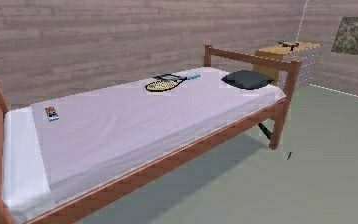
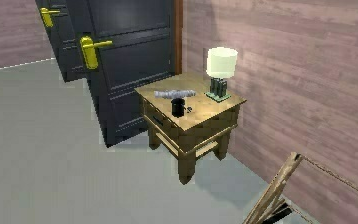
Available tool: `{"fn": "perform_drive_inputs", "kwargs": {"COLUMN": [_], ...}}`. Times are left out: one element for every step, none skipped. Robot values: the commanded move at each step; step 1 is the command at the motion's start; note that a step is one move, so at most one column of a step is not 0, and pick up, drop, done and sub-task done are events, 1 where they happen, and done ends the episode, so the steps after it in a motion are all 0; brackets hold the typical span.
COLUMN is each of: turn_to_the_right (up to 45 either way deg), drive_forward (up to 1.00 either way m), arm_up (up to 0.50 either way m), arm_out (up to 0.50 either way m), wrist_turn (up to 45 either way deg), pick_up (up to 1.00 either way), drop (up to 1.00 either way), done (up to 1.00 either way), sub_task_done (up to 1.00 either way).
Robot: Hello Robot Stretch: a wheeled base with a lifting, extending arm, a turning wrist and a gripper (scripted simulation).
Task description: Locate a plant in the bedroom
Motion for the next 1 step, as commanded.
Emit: {"fn": "perform_drive_inputs", "kwargs": {"turn_to_the_right": [3.0], "drive_forward": [0.0], "arm_up": [0.0], "arm_out": [0.0], "wrist_turn": [0.0], "pick_up": [0.0], "drop": [0.0], "done": [0.0], "sub_task_done": [0.0]}}
